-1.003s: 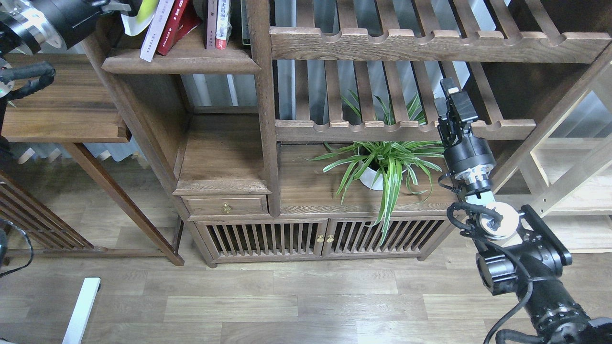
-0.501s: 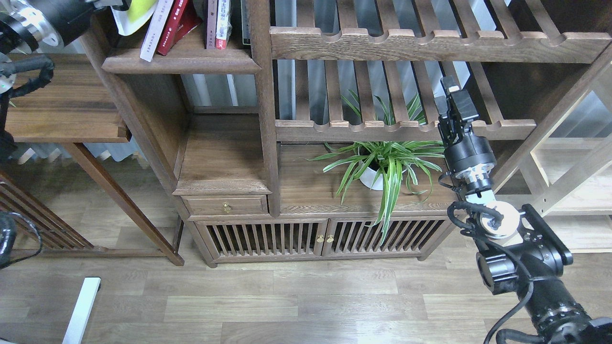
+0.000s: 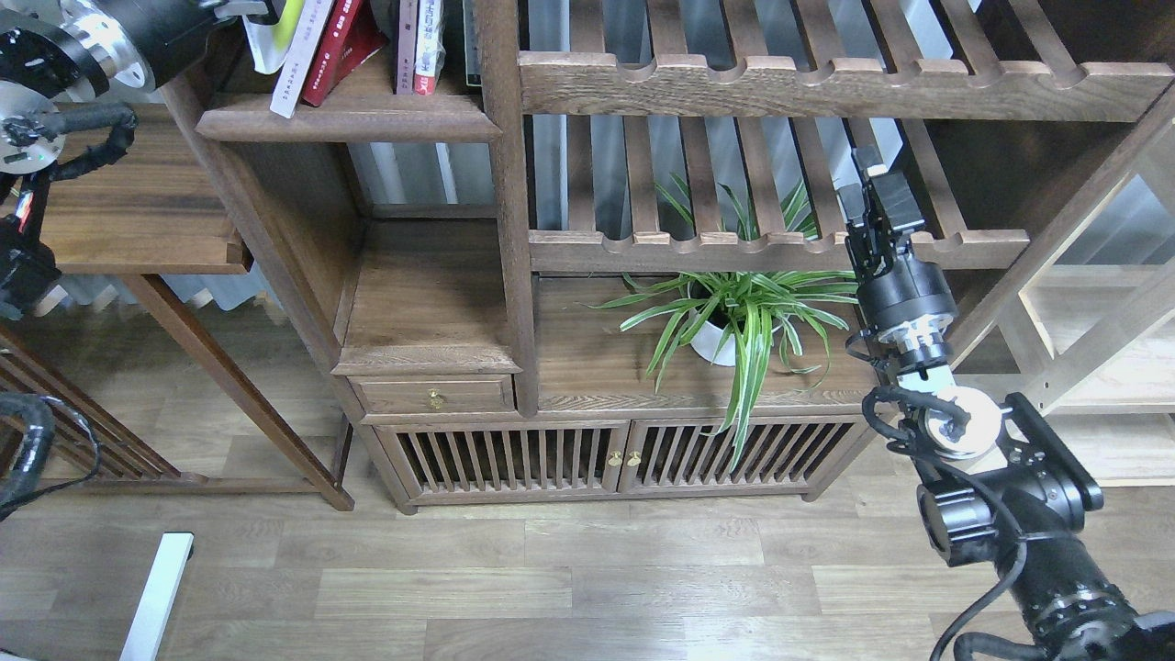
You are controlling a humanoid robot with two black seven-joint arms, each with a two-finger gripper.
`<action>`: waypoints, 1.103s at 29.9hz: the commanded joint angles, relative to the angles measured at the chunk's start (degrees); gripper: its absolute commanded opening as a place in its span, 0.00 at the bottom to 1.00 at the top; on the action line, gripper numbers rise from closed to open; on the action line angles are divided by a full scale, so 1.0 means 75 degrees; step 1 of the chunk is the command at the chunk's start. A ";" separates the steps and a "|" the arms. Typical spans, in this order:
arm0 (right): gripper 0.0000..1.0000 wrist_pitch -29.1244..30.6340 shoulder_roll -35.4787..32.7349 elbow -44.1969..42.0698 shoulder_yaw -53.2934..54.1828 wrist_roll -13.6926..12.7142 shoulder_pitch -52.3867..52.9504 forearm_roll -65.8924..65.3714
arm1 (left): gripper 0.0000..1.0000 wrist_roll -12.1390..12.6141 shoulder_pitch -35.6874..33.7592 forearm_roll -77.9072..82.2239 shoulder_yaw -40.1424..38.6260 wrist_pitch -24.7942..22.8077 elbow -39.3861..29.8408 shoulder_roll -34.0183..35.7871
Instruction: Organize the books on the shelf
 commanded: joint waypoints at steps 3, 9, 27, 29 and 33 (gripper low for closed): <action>0.76 0.0000 0.0007 -0.0011 -0.0012 0.0001 -0.0003 -0.0001 | 0.30 0.0014 -0.0096 -0.0019 0.0070 0.0000 0.0104 0.0000; 0.76 0.0000 -0.0004 -0.0011 -0.0001 0.0001 0.0009 0.0000 | 0.40 0.0014 -0.0225 -0.0043 0.0070 0.0000 0.0222 0.0000; 0.76 0.0000 -0.0051 -0.0011 0.0000 -0.0011 0.0009 -0.0012 | 0.54 0.0085 -0.0518 -0.0850 0.0140 0.0000 0.0140 -0.0129; 0.76 0.0000 -0.0063 -0.0011 -0.0001 -0.0011 0.0009 -0.0012 | 0.54 0.0108 -0.0554 -0.0991 0.0152 0.0000 0.0105 -0.0141; 0.76 0.0000 -0.0063 -0.0011 -0.0001 -0.0011 0.0009 -0.0012 | 0.57 0.0108 -0.0682 -0.1354 0.0152 0.0000 -0.0048 -0.0141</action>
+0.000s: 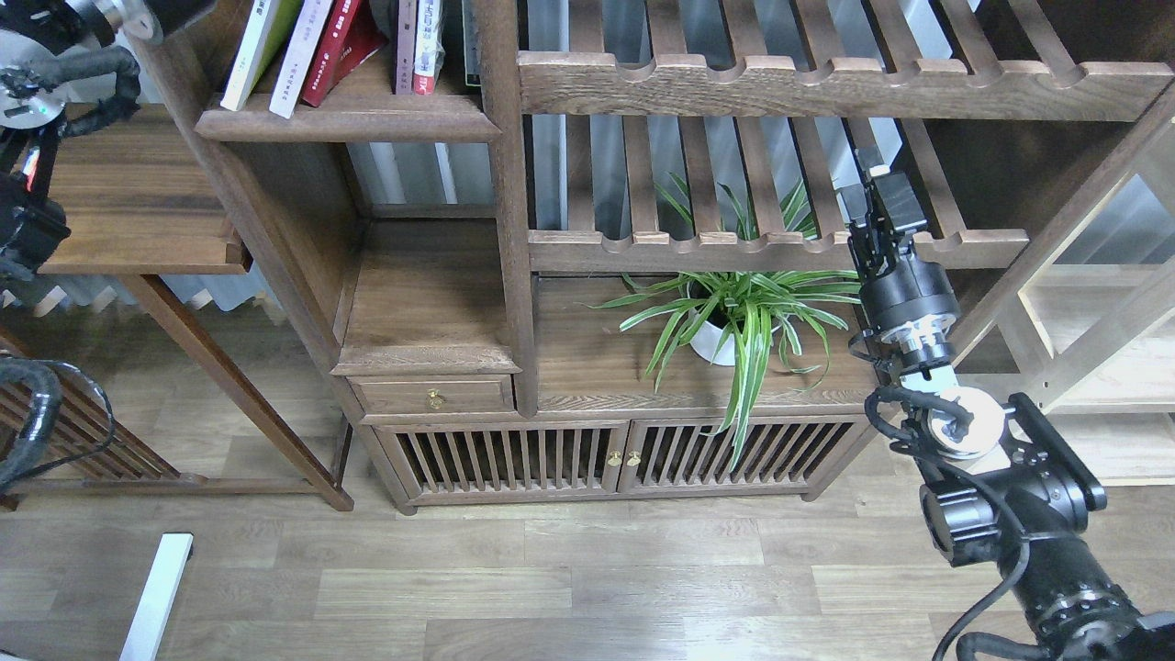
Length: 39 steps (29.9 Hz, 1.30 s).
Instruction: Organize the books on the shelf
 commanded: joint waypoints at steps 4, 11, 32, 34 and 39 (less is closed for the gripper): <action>0.76 0.0000 -0.0001 -0.0012 -0.0055 -0.0002 0.0002 -0.0001 | 0.57 0.0005 -0.0126 -0.0414 -0.0012 0.0000 -0.0245 0.0079; 0.76 0.0000 -0.0001 -0.0023 -0.0079 -0.0002 0.0014 -0.0012 | 0.57 0.0051 -0.0091 -0.0822 -0.0141 0.0000 -0.0889 0.0325; 0.93 0.0000 0.0081 -0.0070 -0.0278 -0.0013 0.0166 -0.0083 | 0.76 0.0356 0.0776 -0.4620 -0.0059 0.0000 -0.2401 0.0947; 0.95 0.0000 0.0069 -0.0070 -0.0325 -0.0013 0.0201 -0.0083 | 0.80 0.0356 0.1068 -0.4807 -0.0059 0.0000 -0.2727 0.0947; 0.98 0.0000 0.0081 -0.0070 -0.0383 -0.0013 0.0143 -0.0083 | 0.88 0.0298 0.2111 -0.5101 -0.0293 0.0000 -0.4005 0.0947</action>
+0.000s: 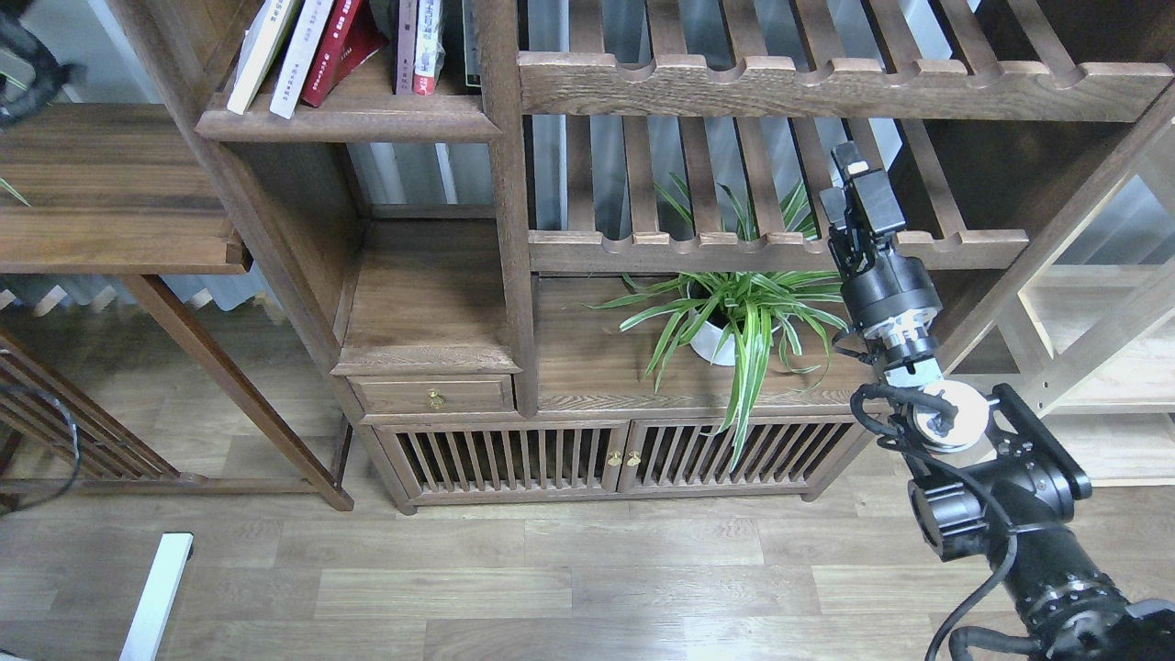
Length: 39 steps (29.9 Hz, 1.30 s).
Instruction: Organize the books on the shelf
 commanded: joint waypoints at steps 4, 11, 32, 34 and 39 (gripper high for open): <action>0.99 0.0000 0.0001 -0.0024 -0.0145 0.0001 -0.0117 0.0000 | 0.94 -0.0231 0.0761 -0.0667 -0.0190 0.0000 -0.1006 -0.0286; 0.99 0.0000 0.0048 0.0070 -0.0180 0.0001 0.0046 -0.0011 | 0.93 -0.0231 0.1638 -0.1745 0.0172 0.0000 -0.0994 -0.1316; 0.98 0.0000 0.0728 0.0984 -0.0133 0.0001 0.0223 -0.0012 | 0.94 -0.0254 0.2074 -0.0938 0.1685 0.0000 0.1150 -0.3299; 0.98 0.0000 0.0716 0.1042 -0.0133 0.0001 0.0199 -0.0012 | 0.94 -0.0324 0.1992 -0.0949 0.1965 0.0000 0.1197 -0.3299; 0.98 0.0000 0.0763 0.1066 -0.0157 -0.0011 0.0176 -0.0012 | 0.94 -0.0336 0.1839 -0.1067 0.2353 0.0000 0.1186 -0.3299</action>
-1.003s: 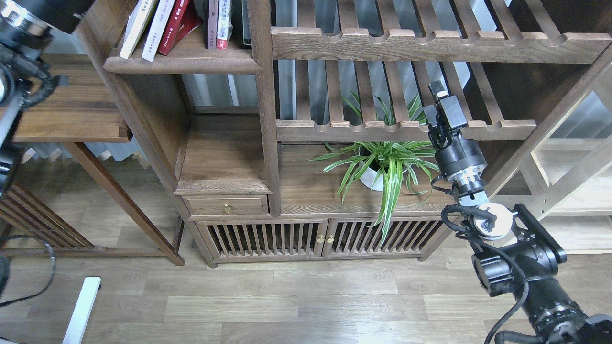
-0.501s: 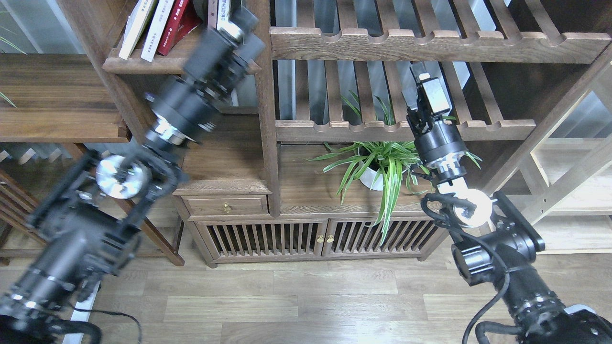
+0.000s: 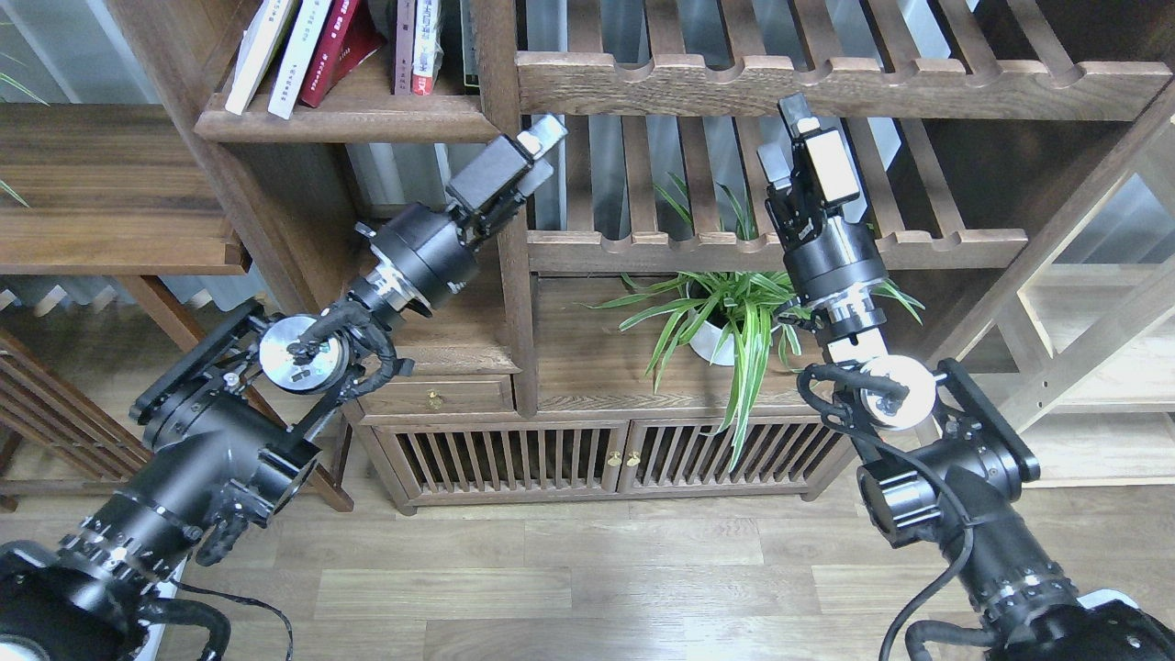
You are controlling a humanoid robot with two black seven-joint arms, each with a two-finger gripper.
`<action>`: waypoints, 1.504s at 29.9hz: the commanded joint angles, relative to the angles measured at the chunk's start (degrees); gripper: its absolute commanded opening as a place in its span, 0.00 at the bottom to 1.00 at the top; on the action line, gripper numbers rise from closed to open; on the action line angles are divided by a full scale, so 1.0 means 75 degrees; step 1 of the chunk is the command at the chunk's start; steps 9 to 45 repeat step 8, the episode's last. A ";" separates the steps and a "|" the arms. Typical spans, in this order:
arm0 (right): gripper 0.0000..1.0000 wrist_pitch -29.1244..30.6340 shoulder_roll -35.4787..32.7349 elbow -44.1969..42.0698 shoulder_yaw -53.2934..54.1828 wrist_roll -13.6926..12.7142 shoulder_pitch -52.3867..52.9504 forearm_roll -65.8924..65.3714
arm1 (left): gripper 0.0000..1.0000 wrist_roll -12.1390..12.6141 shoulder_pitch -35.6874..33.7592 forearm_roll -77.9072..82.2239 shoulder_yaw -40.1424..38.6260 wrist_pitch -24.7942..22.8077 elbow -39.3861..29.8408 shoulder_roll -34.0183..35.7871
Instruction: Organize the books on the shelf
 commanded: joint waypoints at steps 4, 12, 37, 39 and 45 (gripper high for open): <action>0.98 0.0000 0.0046 0.0001 -0.0033 0.0000 0.0001 0.0000 | 0.95 -0.0034 -0.0119 -0.0050 0.0369 0.0000 -0.0028 0.0001; 0.98 0.0000 0.0058 0.0001 -0.0033 0.0011 -0.0011 0.0000 | 0.95 -0.0069 -0.0119 -0.0038 0.0369 0.0000 -0.0052 0.0001; 0.98 0.0000 0.0058 0.0001 -0.0033 0.0011 -0.0011 0.0000 | 0.95 -0.0069 -0.0119 -0.0038 0.0369 0.0000 -0.0052 0.0001; 0.98 0.0000 0.0058 0.0001 -0.0033 0.0011 -0.0011 0.0000 | 0.95 -0.0069 -0.0119 -0.0038 0.0369 0.0000 -0.0052 0.0001; 0.98 0.0000 0.0058 0.0001 -0.0033 0.0011 -0.0011 0.0000 | 0.95 -0.0069 -0.0119 -0.0038 0.0369 0.0000 -0.0052 0.0001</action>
